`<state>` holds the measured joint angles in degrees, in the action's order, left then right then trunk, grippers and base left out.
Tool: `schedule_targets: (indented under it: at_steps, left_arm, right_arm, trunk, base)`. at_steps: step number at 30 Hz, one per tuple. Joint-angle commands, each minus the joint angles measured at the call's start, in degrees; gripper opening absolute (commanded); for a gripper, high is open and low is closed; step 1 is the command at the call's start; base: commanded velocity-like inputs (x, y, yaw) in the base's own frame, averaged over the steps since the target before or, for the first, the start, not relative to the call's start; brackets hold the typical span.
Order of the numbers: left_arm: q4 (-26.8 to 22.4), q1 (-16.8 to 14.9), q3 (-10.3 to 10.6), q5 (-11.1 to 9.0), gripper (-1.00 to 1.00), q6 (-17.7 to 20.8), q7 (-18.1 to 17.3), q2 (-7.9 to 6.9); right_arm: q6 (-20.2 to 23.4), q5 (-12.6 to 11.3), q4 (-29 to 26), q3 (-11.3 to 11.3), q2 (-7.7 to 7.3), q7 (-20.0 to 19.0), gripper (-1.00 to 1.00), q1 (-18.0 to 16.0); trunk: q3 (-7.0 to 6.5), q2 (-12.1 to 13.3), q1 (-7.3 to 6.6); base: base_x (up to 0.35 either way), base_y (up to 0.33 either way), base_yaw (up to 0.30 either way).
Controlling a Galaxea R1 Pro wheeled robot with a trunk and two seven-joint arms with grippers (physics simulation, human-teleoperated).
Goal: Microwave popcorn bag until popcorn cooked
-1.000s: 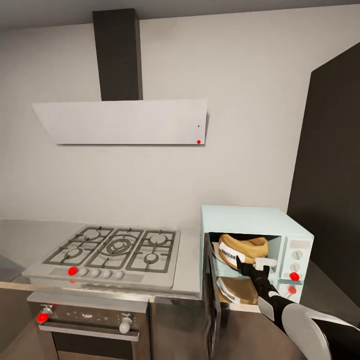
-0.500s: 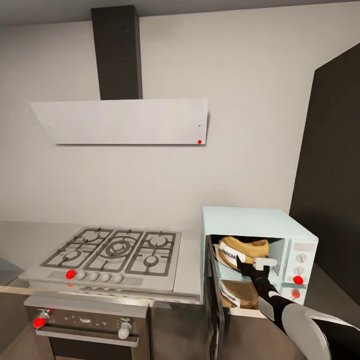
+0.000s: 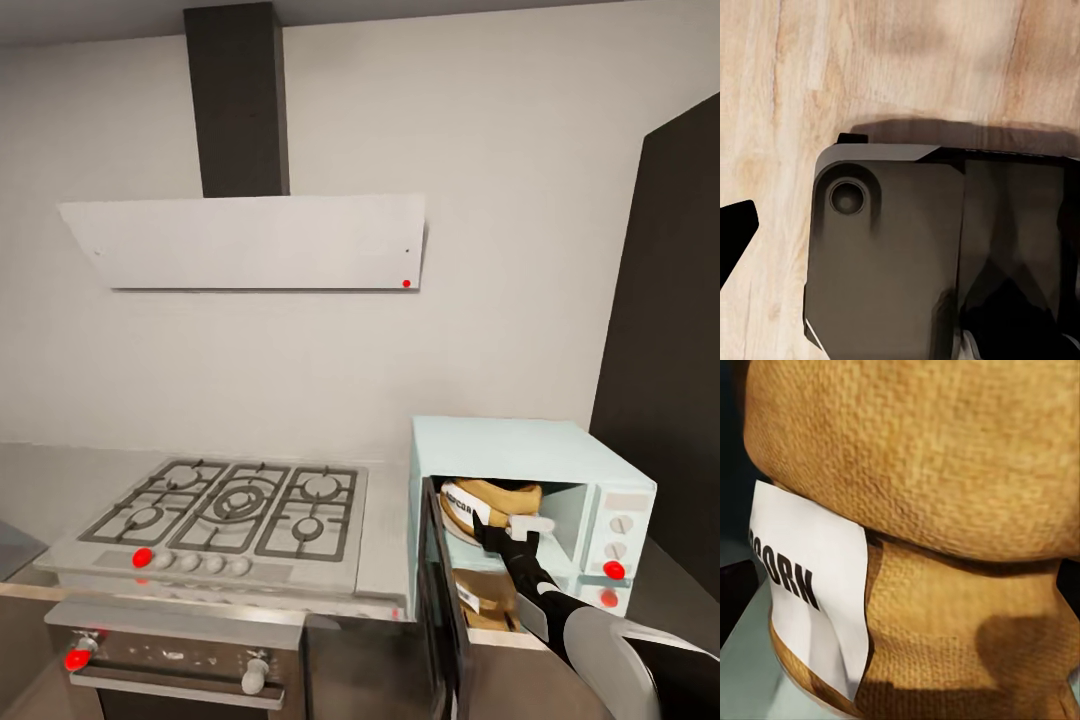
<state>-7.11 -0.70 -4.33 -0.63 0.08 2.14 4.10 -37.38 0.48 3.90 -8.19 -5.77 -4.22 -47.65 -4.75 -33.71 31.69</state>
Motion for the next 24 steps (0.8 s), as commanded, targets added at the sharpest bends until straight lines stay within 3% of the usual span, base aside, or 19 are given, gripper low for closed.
schedule_targets:
  at_steps: [1,18,24]
  left_arm:
    - [0.0,0.0,-0.4,-0.1,1.00,0.0,0.1,0.03]
    - [0.0,0.0,-0.4,-0.1,1.00,0.0,0.1,0.05]
    - [0.0,0.0,-0.4,-0.1,1.00,0.0,0.1,0.21]
  right_arm:
    - [-0.3,0.0,0.2,-0.5,-0.04,-0.4,1.00,-0.1]
    - [-0.3,0.0,0.2,-0.5,-0.04,-0.4,1.00,-0.1]
    - [-0.3,0.0,0.2,-0.4,-0.04,-0.4,1.00,-0.1]
  trunk:
    - [0.02,0.0,0.02]
    - [0.02,0.0,0.02]
    - [0.02,0.0,0.02]
  base:
    - [0.013,0.011,0.000]
    - [0.025,0.025,0.000]
    - [-0.236,0.000,0.000]
